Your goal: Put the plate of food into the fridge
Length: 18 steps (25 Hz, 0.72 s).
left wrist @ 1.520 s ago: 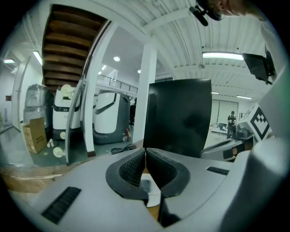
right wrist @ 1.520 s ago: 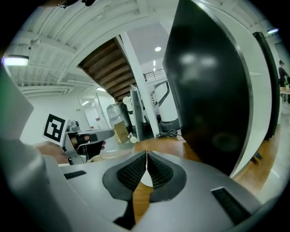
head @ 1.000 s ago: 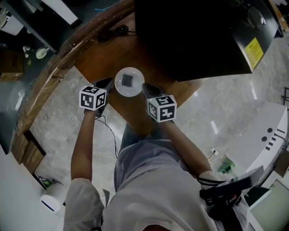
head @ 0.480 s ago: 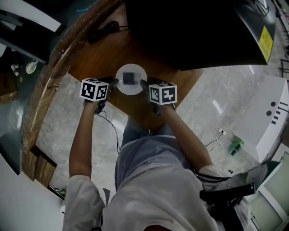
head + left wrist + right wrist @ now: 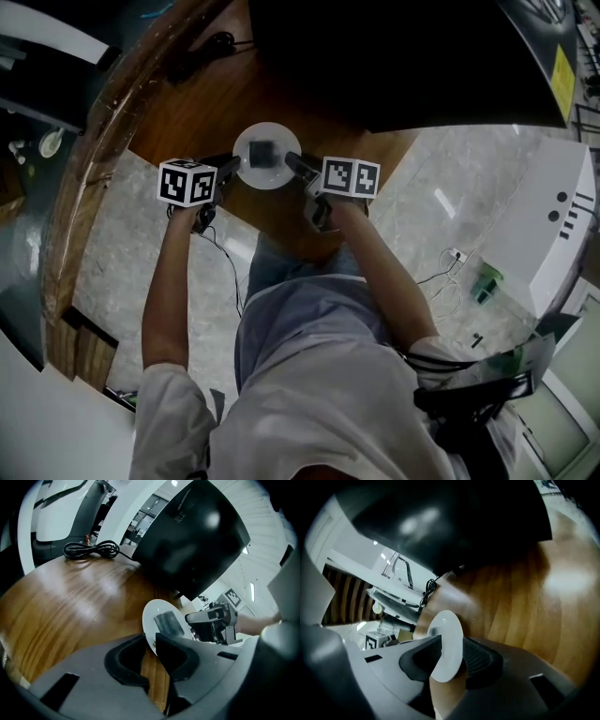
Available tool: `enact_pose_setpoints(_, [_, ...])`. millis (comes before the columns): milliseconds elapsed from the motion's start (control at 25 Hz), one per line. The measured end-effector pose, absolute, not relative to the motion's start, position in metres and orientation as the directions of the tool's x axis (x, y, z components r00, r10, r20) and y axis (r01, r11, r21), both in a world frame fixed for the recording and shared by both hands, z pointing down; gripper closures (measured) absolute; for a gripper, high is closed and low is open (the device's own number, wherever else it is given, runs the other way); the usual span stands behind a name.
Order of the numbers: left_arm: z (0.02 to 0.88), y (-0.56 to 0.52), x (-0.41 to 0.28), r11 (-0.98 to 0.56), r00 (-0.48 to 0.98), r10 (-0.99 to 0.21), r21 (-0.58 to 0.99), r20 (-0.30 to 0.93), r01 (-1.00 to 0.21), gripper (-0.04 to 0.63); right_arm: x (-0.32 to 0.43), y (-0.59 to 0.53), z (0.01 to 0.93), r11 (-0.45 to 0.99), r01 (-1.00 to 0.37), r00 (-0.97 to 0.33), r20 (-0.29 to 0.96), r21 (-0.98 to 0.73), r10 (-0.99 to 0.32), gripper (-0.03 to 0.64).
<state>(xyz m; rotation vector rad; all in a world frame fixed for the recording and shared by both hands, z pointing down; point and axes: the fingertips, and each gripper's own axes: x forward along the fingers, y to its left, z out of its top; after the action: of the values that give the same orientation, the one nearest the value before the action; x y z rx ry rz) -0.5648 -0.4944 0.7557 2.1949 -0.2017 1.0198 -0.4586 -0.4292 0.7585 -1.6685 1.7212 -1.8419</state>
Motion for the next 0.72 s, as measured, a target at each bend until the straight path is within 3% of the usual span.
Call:
enact_pose_setpoints(160, [0.76, -0.496, -0.567, -0.745, 0.677, 0.133, 0.523, 0.724, -0.413, 0.514, -0.462, -0.422, 0.765, -0.377, -0.396, -0.451, 0.535, -0.837, -0.715, 0.549])
enact_pose_setpoints(280, [0.762, -0.498, -0.568, -0.749, 0.675, 0.118, 0.511, 0.728, -0.421, 0.517, -0.469, -0.418, 0.765, -0.351, -0.313, -0.502, 0.468, -0.882, -0.727, 0.569])
enact_pose_setpoints(720, [0.759, -0.497, -0.563, -0.759, 0.675, 0.07, 0.478, 0.735, -0.442, 0.52, -0.489, -0.417, 0.762, -0.306, -0.332, -0.554, 0.447, -0.892, -0.702, 0.583])
